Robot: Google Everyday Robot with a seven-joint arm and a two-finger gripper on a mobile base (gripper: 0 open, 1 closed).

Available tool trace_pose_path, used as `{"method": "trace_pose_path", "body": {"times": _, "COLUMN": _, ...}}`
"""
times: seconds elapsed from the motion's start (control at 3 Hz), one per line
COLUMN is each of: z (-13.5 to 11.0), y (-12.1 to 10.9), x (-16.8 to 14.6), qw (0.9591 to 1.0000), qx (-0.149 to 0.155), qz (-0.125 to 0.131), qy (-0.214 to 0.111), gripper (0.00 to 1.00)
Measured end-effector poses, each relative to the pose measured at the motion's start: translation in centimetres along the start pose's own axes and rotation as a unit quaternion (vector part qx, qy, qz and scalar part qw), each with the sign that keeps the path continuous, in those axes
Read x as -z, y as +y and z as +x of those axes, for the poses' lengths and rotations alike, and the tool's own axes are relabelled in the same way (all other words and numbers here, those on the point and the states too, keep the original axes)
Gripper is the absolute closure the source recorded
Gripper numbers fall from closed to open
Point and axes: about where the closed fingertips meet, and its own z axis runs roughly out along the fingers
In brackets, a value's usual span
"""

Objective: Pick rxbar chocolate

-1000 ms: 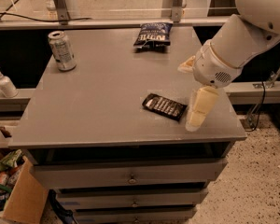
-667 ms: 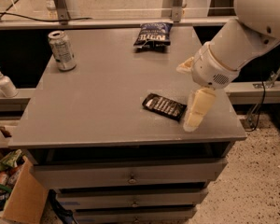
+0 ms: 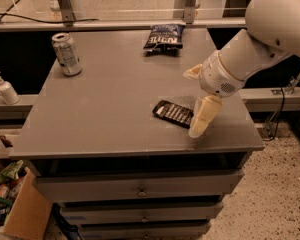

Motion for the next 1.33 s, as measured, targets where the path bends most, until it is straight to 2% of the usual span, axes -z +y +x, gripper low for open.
{"method": "trace_pose_path", "body": {"times": 0.67, "z": 0.8, "y": -0.9, "x": -3.2, "qw": 0.9989, "qx": -0.027, "qz": -0.025, "qy": -0.028, "gripper": 0.0}}
{"method": "trace_pose_path", "body": {"times": 1.0, "z": 1.1, "y": -1.0, "x": -3.7, "qw": 0.9983, "qx": -0.037, "qz": -0.029, "qy": -0.033, "gripper": 0.16}}
{"method": "trace_pose_path", "body": {"times": 1.33, "z": 1.3, "y": -1.3, "x": -3.6, "qw": 0.9978, "qx": -0.047, "qz": -0.028, "qy": -0.037, "gripper": 0.39}}
